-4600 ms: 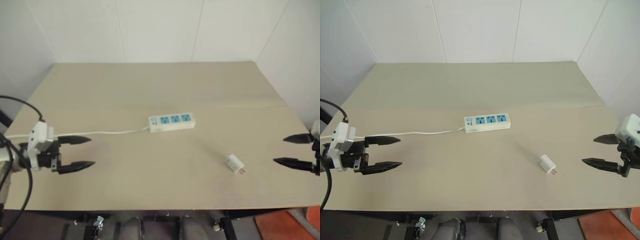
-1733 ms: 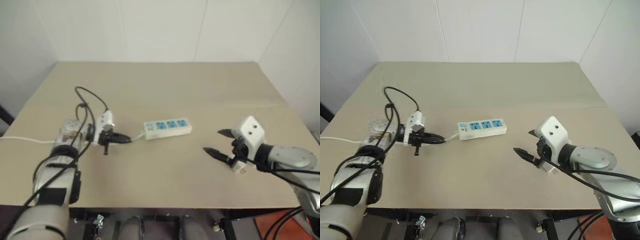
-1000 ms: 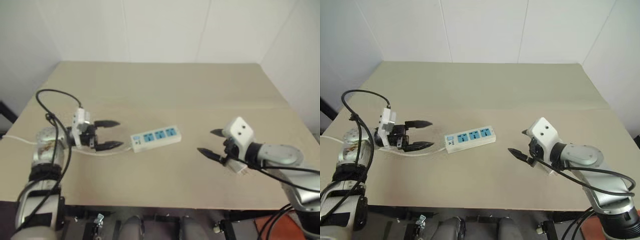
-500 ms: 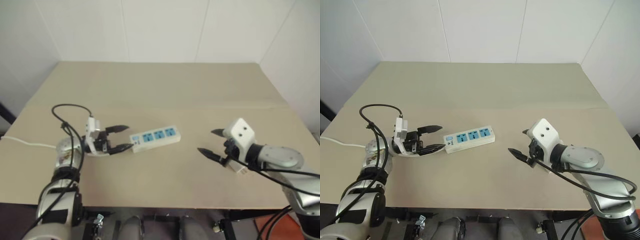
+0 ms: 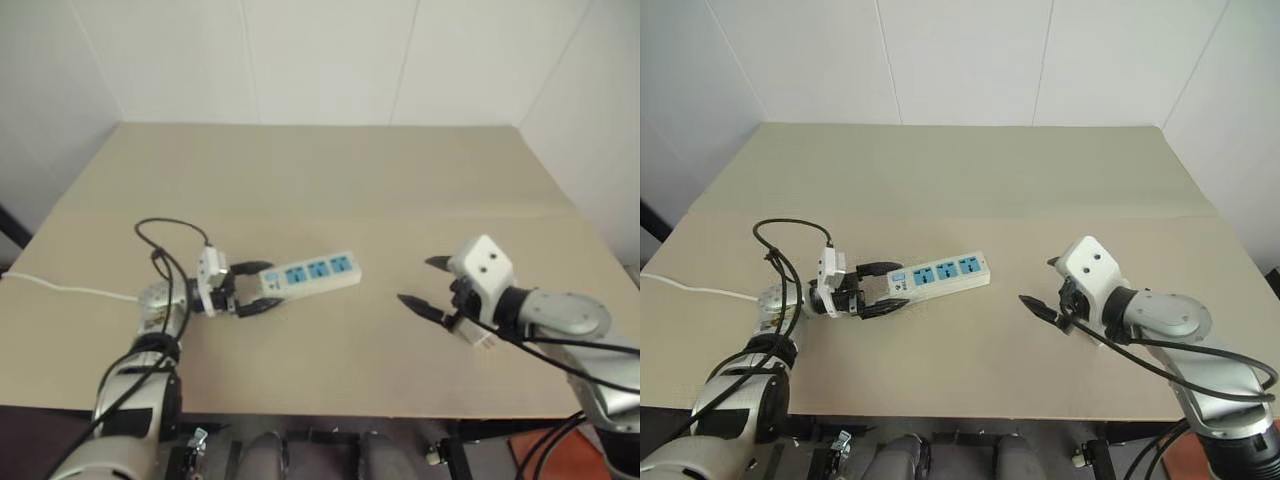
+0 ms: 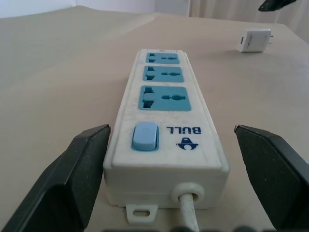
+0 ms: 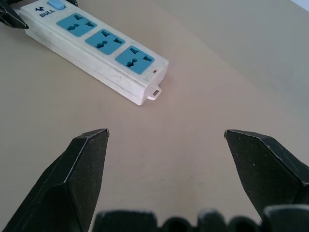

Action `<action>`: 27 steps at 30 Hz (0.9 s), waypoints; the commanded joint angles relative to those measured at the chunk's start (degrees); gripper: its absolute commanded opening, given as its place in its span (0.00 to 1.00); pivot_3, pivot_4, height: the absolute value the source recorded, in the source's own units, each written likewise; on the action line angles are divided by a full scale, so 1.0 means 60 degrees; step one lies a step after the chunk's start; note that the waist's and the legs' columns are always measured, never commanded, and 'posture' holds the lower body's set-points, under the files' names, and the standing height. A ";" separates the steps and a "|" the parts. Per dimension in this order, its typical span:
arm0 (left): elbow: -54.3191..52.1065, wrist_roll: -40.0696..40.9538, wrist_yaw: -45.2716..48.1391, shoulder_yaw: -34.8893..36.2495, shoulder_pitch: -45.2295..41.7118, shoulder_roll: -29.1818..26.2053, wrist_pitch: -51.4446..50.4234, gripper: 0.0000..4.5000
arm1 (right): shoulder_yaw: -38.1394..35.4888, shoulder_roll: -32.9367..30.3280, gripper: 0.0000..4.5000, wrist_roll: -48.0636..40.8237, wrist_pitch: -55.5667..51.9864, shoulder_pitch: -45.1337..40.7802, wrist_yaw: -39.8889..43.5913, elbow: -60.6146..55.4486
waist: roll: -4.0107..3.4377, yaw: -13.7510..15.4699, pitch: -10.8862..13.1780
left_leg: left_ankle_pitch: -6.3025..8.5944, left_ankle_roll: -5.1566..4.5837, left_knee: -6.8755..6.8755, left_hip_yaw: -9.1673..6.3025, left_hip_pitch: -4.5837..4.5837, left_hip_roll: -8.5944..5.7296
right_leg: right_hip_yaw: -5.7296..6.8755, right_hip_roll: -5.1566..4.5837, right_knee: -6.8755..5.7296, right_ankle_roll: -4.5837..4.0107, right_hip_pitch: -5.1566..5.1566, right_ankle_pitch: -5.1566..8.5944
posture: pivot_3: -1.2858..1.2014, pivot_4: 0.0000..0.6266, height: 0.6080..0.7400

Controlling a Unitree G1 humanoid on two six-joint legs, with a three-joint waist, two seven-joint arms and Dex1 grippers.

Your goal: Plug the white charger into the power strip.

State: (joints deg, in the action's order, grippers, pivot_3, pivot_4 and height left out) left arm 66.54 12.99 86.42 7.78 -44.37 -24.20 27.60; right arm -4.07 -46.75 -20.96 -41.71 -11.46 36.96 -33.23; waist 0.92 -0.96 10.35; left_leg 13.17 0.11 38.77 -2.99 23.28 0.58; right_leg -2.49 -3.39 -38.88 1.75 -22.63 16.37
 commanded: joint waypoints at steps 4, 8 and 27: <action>0.0453 -0.0559 -0.0785 -0.0133 -0.0375 0.0140 0.0549 1.00 | -0.0359 -0.0050 1.00 0.0059 0.0100 0.0028 -0.0155 -0.0450 | 0.0001 0.0018 -0.0001 | 0.0000 0.0000 0.0001 -0.0001 -0.0005 -0.0002 | 0.0000 -0.0001 0.0000 0.0001 0.0008 0.0000 | 0.52 0.24 1.00; 0.0564 -0.0610 -0.0752 -0.0071 -0.0391 0.0179 0.0421 1.00 | -0.0350 -0.0045 1.00 0.0070 0.0082 0.0053 -0.0235 -0.0487 | 0.0001 0.0036 -0.0001 | 0.0000 0.0000 0.0002 -0.0004 -0.0009 -0.0006 | 0.0004 -0.0002 0.0000 0.0001 0.0014 0.0000 | 0.52 0.24 1.00; 0.0540 -0.1227 -0.0056 -0.0650 -0.0534 -0.0103 0.0537 0.72 | -0.0575 -0.0442 1.00 -0.0338 -0.0797 -0.0494 0.0002 -0.0593 | 0.0001 0.0023 -0.0002 | 0.0000 0.0000 0.0000 -0.0006 -0.0019 -0.0006 | 0.0007 -0.0003 0.0007 0.0002 0.0029 0.0001 | 0.52 0.24 1.00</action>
State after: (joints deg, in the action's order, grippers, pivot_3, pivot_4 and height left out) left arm 69.73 7.43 84.21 5.54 -47.32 -24.38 30.06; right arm -4.12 -48.05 -21.47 -44.30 -12.31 36.43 -34.40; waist 0.93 -0.82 10.34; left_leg 13.17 0.11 38.77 -3.02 23.17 0.54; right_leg -2.45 -3.41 -38.83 1.75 -22.45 16.37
